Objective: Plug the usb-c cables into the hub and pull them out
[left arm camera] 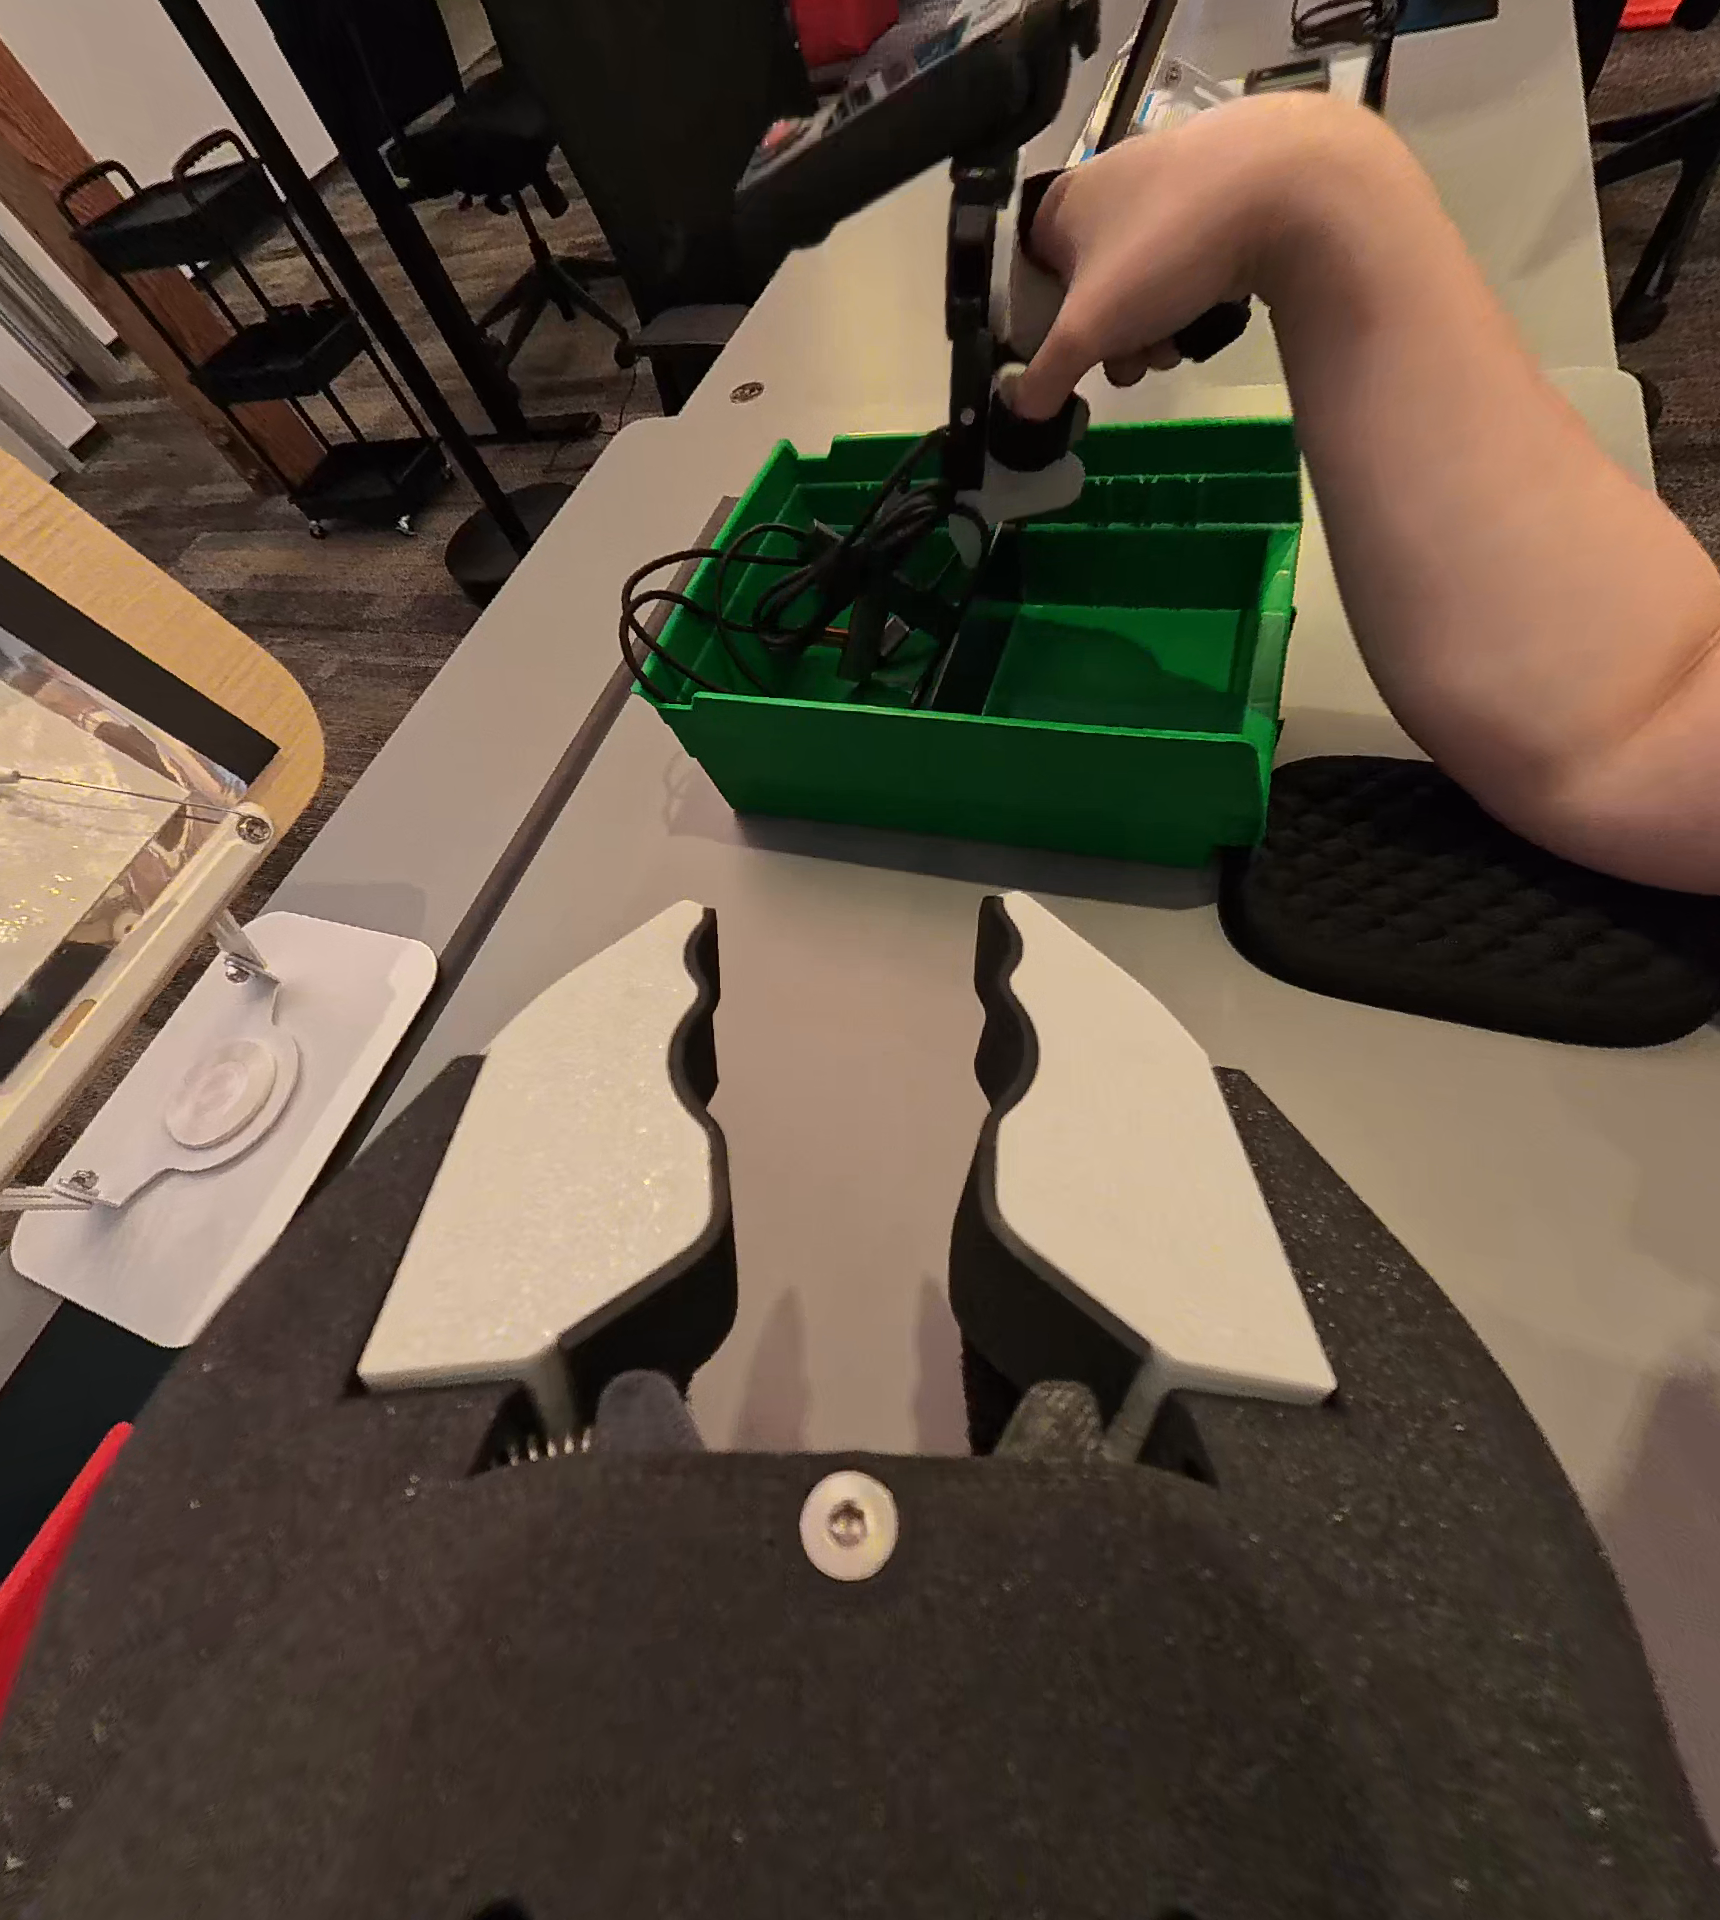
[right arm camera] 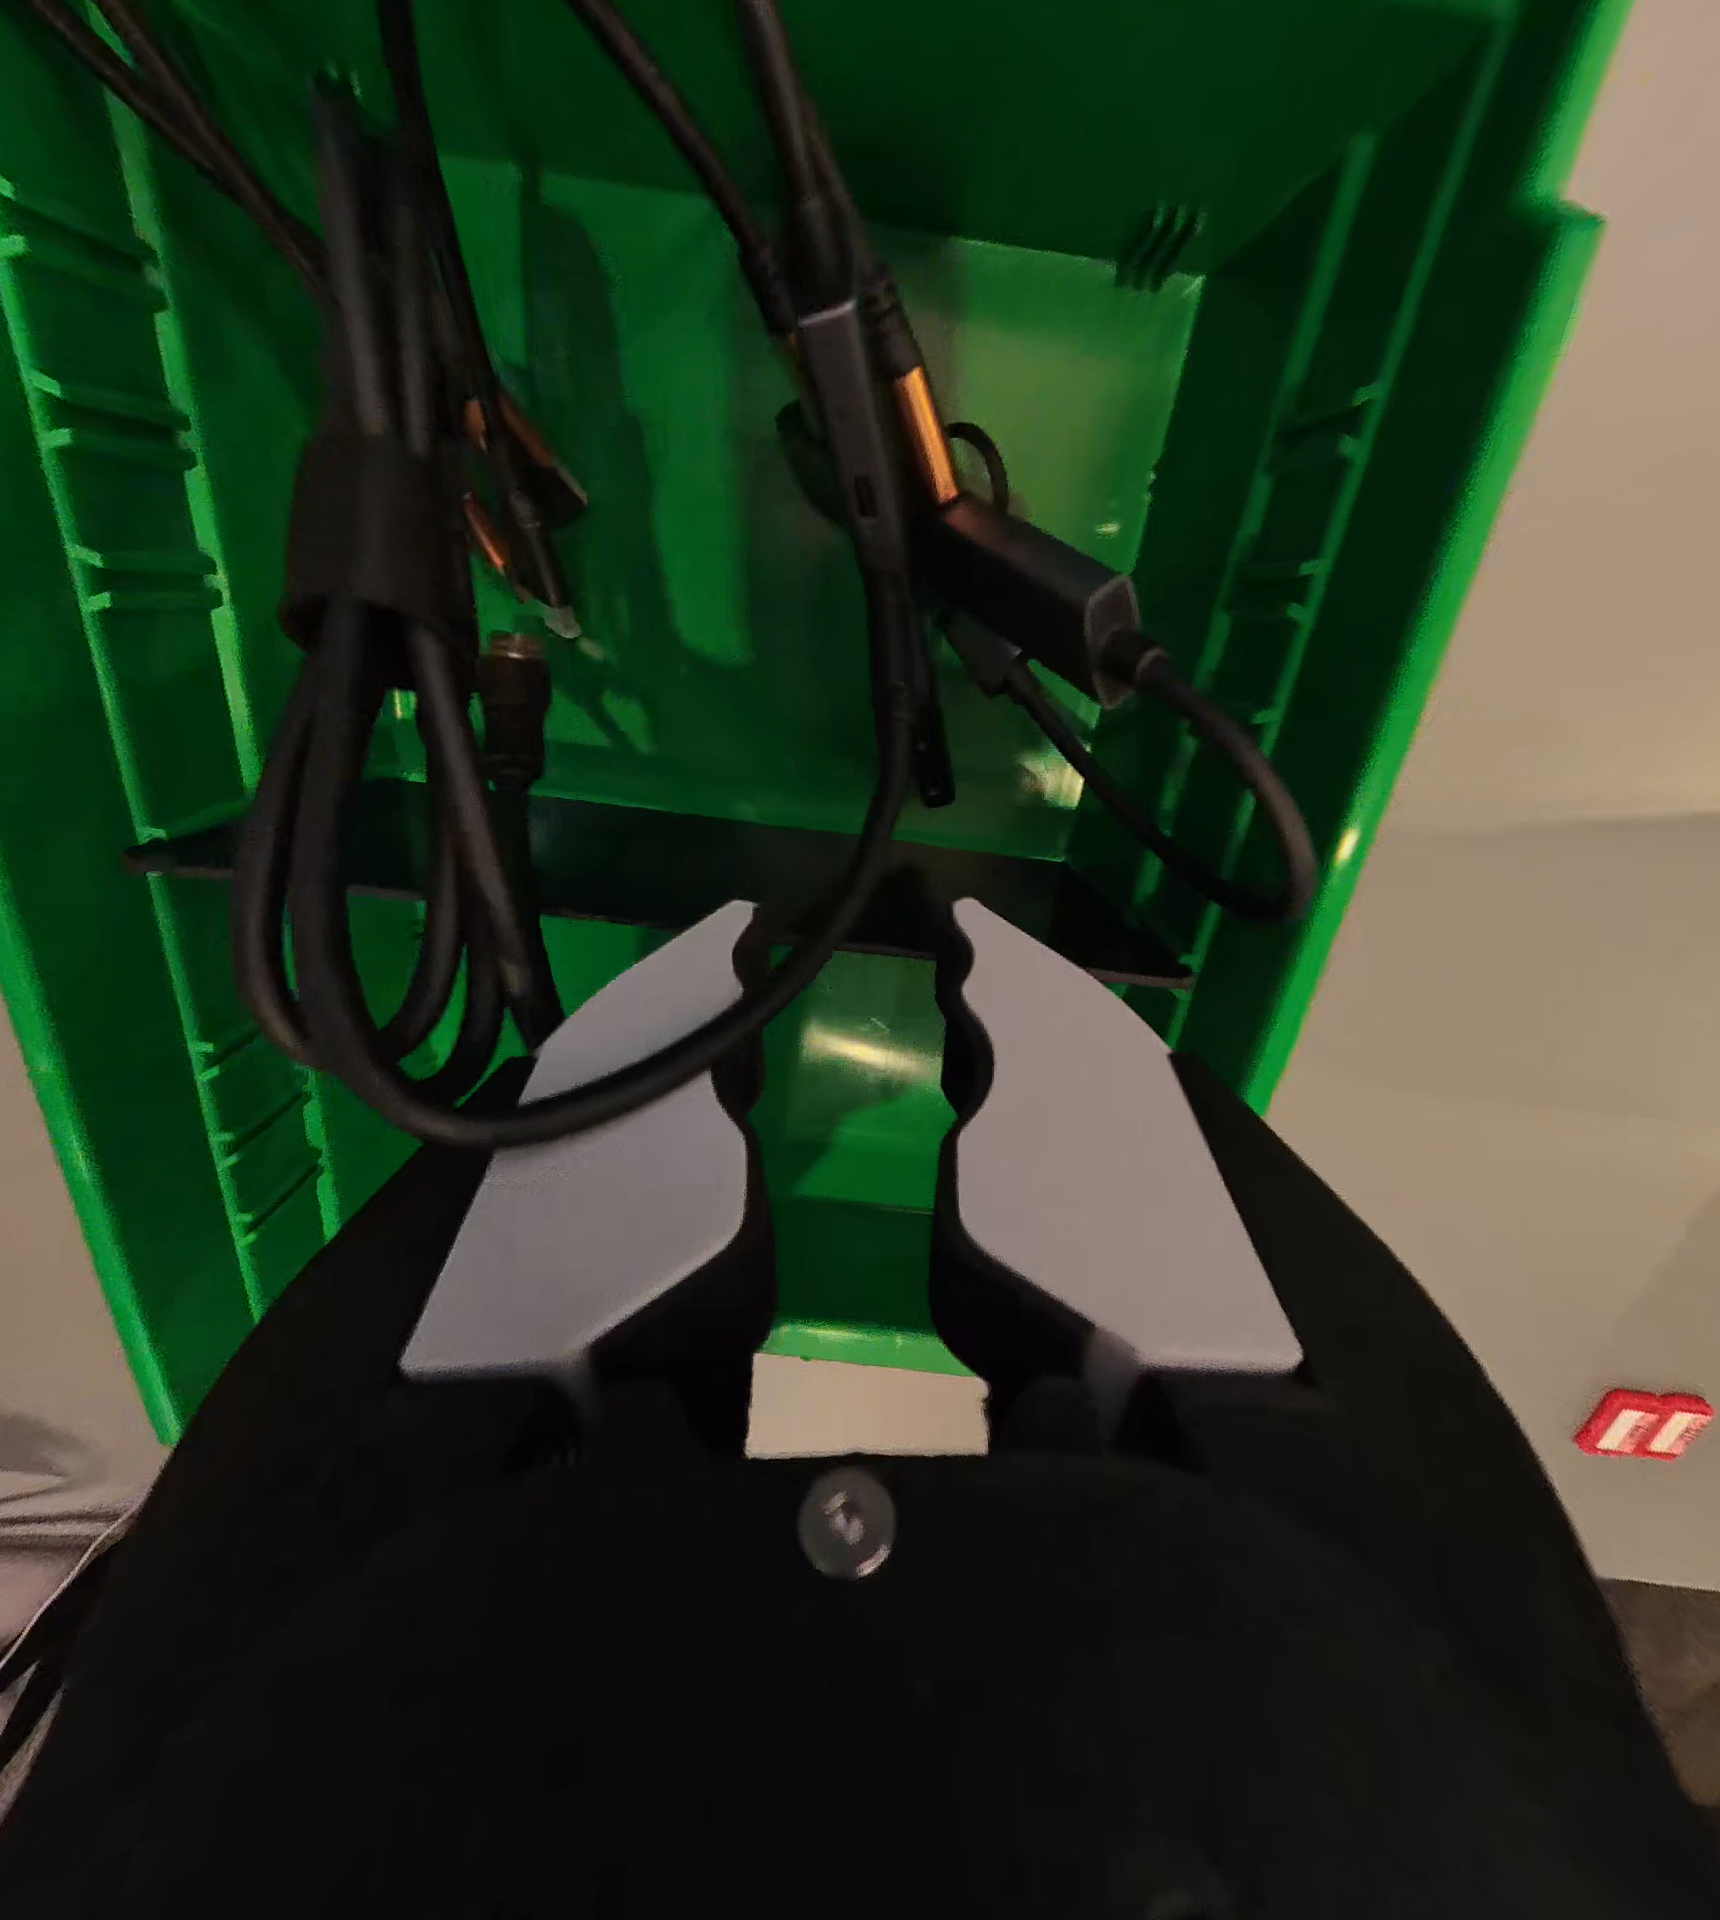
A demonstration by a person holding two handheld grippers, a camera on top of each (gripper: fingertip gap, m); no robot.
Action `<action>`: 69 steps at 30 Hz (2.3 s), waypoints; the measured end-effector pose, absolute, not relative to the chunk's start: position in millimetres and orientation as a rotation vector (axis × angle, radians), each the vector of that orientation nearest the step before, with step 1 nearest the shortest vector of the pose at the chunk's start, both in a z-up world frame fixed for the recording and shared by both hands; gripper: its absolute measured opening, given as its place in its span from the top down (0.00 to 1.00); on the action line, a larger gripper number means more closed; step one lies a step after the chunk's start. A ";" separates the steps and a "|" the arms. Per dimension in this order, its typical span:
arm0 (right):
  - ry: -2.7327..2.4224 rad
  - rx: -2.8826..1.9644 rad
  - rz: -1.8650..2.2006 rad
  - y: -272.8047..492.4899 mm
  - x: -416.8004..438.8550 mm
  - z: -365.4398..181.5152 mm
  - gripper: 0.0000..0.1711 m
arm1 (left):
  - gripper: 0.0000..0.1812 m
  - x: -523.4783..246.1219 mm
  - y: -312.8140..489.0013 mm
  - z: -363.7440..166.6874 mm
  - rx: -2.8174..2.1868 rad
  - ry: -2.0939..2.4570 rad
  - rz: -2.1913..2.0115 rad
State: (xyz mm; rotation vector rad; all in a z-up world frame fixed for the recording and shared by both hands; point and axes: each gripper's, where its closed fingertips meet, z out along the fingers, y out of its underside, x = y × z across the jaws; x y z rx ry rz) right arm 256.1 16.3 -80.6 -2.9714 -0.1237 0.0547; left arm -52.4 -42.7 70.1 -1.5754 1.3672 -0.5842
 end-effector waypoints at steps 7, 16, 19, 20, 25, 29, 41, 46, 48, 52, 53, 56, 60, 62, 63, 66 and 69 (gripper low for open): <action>-0.082 -2.848 0.111 1.4 264.4 -48.7 0.80 | 0.74 -74.7 -29.1 70.2 -1.643 1.322 -0.508; 0.140 -2.781 0.159 -12.9 321.7 -55.5 0.68 | 0.71 -205.4 12.4 45.0 -2.288 0.727 -0.629; 0.213 -2.839 0.179 -20.0 339.0 -76.6 0.62 | 0.70 -282.7 34.8 29.1 -2.413 0.392 -0.366; 0.199 -2.857 0.220 -21.1 337.4 -83.0 0.62 | 0.69 -307.1 37.3 23.6 -2.445 0.301 -0.284; 0.153 -2.970 0.354 -25.6 325.5 -109.2 0.74 | 0.58 -402.7 23.8 -25.5 -2.684 -0.024 -0.011; 0.115 -3.009 0.493 -29.5 312.6 -118.4 0.94 | 0.60 -419.8 20.3 -72.6 -2.847 -0.176 -0.192; -0.045 -3.119 0.444 -36.5 293.7 -120.8 0.95 | 0.96 -411.5 3.9 -126.2 -3.127 -0.042 -0.262; -0.121 -3.138 0.419 -33.2 286.0 -121.5 0.95 | 0.95 -399.1 7.4 -123.2 -3.121 0.025 -0.283; -0.120 -3.135 0.433 -33.2 285.6 -121.3 0.95 | 0.93 -402.5 12.6 -108.4 -3.055 -0.067 -0.290; -0.112 -3.132 0.464 -33.1 285.1 -121.3 0.94 | 0.79 -393.0 25.5 -59.6 -2.830 -0.034 -0.263; -0.113 -3.134 0.464 -33.2 285.1 -121.4 0.94 | 0.76 -388.2 22.7 -56.5 -2.836 0.024 -0.211; -0.121 -3.134 0.457 -33.3 285.1 -121.5 0.94 | 0.75 -382.5 7.8 -61.4 -2.944 0.203 0.038; -0.123 -3.130 0.468 -33.1 284.9 -121.5 0.94 | 0.79 -383.8 12.0 -33.7 -2.838 0.179 0.225; -0.124 -3.132 0.469 -33.1 284.9 -121.7 0.94 | 0.79 -369.7 11.8 -16.9 -2.755 0.230 0.178; -0.126 -3.134 0.467 -33.2 285.0 -121.8 0.94 | 0.79 -354.3 11.4 -11.7 -2.716 0.301 0.104; -0.135 -3.137 0.456 -33.3 285.1 -122.1 0.94 | 0.79 -314.2 10.9 -18.3 -2.698 0.546 -0.021; -0.137 -3.134 0.462 -33.6 284.9 -122.3 0.94 | 0.79 -302.7 18.4 -43.6 -2.791 0.665 0.045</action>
